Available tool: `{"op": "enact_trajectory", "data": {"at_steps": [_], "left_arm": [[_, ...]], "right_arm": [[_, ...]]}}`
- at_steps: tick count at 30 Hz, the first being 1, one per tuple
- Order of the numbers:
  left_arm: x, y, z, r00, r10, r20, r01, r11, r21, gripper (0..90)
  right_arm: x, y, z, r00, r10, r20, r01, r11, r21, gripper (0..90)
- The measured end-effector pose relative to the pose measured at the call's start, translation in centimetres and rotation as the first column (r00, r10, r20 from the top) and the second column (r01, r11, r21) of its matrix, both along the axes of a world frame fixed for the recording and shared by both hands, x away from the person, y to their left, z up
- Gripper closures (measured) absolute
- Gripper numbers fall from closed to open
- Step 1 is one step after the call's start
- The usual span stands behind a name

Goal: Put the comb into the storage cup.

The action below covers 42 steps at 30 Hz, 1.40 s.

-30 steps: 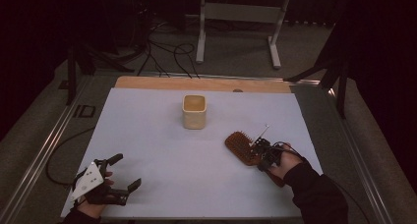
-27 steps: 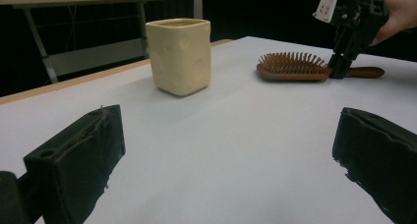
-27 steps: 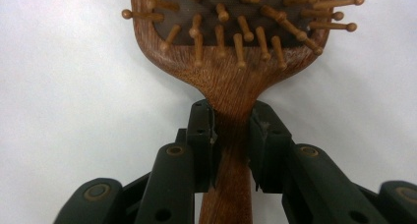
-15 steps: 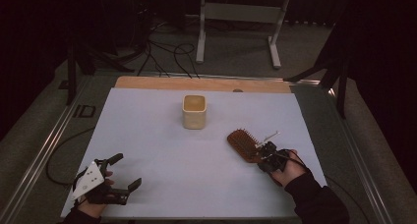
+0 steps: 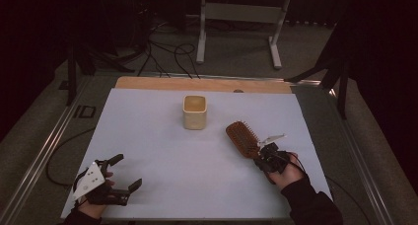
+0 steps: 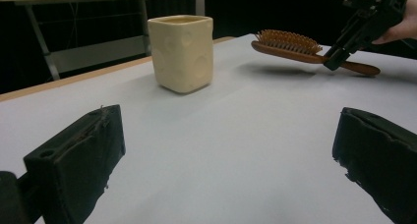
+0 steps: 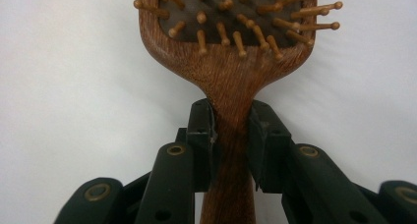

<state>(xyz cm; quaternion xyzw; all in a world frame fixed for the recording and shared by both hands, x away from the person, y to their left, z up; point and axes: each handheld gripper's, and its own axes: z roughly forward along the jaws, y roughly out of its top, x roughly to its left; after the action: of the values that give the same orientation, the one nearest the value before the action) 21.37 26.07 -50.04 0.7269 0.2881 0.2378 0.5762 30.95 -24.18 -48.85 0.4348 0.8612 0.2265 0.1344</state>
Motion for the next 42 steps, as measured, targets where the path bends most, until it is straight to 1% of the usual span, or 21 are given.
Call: {"op": "enact_trajectory", "data": {"at_steps": [5,7,9,11,12,14,15,16,18,19,21,25,26,29,30,33,35,37,38,40,42], "left_arm": [[0.0,-0.2,0.0,1.0000,-0.003,-0.001,0.003,1.0000,0.004,0.1],[0.0,-0.2,0.0,1.0000,-0.003,-0.003,0.003,1.0000,0.003,0.1],[0.0,-0.2,0.0,1.0000,-0.004,-0.005,0.004,1.0000,0.001,0.1],[0.0,-0.2,0.0,1.0000,-0.003,-0.006,0.003,1.0000,0.002,0.1],[0.0,-0.2,0.0,1.0000,-0.004,-0.006,0.004,1.0000,0.001,0.1],[0.1,-0.2,0.0,0.9999,-0.002,-0.011,0.002,1.0000,0.000,0.1],[0.1,-0.3,0.0,0.9999,-0.003,-0.013,0.003,1.0000,-0.001,0.1],[0.1,-0.3,0.0,0.9999,-0.003,-0.013,0.003,1.0000,-0.001,0.1],[0.1,-0.4,0.1,0.9998,-0.001,-0.020,0.001,1.0000,0.007,0.1],[0.1,-0.4,0.2,0.9998,-0.001,-0.021,0.001,1.0000,0.007,0.1],[0.1,-0.5,0.3,0.9997,-0.003,-0.026,0.002,1.0000,-0.004,0.1],[0.1,-0.7,0.6,0.9994,-0.006,-0.034,0.006,0.9999,-0.013,0.1],[0.2,-1.0,1.0,0.9993,-0.006,-0.038,0.005,0.9997,-0.022,0.1],[0.3,-1.3,1.5,0.9989,-0.013,-0.045,0.011,0.9996,-0.028,0.1],[0.5,-1.7,2.0,0.9979,-0.024,-0.060,0.023,0.9994,-0.026,0.1],[0.7,-2.1,2.6,0.9972,-0.034,-0.066,0.032,0.9993,-0.019,0.1],[1.2,-2.9,3.7,0.9954,-0.048,-0.083,0.046,0.9988,-0.017,0.1],[1.3,-3.2,4.1,0.9946,-0.057,-0.087,0.056,0.9983,-0.017,0.1],[1.6,-3.7,4.6,0.9935,-0.067,-0.093,0.065,0.9977,-0.017,0.1],[1.7,-3.9,4.8,0.9929,-0.070,-0.096,0.069,0.9975,-0.016,0.1],[2.4,-5.0,6.0,0.9880,-0.106,-0.112,0.104,0.9943,-0.024,0.1]], "right_arm": [[-0.6,0.7,0.3,0.9991,0.018,0.039,-0.020,0.998,0.059,73.6],[-0.9,1.1,0.5,0.9975,0.019,0.068,-0.023,0.997,0.069,73.6],[-0.9,1.1,0.7,0.9968,0.022,0.077,-0.028,0.997,0.078,73.6],[-1.1,1.4,1.0,0.9956,0.028,0.090,-0.038,0.994,0.106,73.6],[-1.2,1.5,1.0,0.9940,0.028,0.105,-0.040,0.993,0.110,73.6],[-1.3,1.6,1.1,0.9929,0.037,0.113,-0.051,0.991,0.123,73.6],[-1.4,1.8,1.1,0.9907,0.038,0.131,-0.054,0.991,0.122,73.6],[-1.4,1.8,1.1,0.9907,0.038,0.131,-0.054,0.991,0.122,73.6],[-1.6,2.1,1.3,0.9869,0.039,0.156,-0.060,0.989,0.132,73.6],[-1.6,2.2,1.4,0.9875,0.040,0.152,-0.062,0.988,0.142,73.6],[-1.8,2.4,1.5,0.9824,0.032,0.184,-0.059,0.988,0.143,73.6],[-1.9,2.5,1.8,0.9792,0.033,0.200,-0.066,0.985,0.160,73.6],[-1.9,2.7,1.9,0.9789,0.032,0.202,-0.068,0.983,0.173,73.6],[-1.9,2.8,2.0,0.9800,0.037,0.196,-0.073,0.981,0.181,73.6],[-2.0,3.0,2.0,0.9785,0.039,0.203,-0.078,0.980,0.184,73.6],[-2.0,3.2,2.1,0.9756,0.035,0.217,-0.078,0.979,0.191,73.6],[-2.2,3.3,2.5,0.9702,0.029,0.241,-0.080,0.976,0.205,73.7],[-2.1,3.3,2.7,0.9702,0.028,0.241,-0.080,0.974,0.210,73.6],[-2.2,3.3,2.8,0.9684,0.024,0.248,-0.080,0.973,0.216,73.6],[-2.2,3.3,3.0,0.9678,0.019,0.251,-0.078,0.971,0.225,73.6],[-2.2,3.4,3.1,0.9672,0.015,0.253,-0.076,0.969,0.236,73.6]]}}
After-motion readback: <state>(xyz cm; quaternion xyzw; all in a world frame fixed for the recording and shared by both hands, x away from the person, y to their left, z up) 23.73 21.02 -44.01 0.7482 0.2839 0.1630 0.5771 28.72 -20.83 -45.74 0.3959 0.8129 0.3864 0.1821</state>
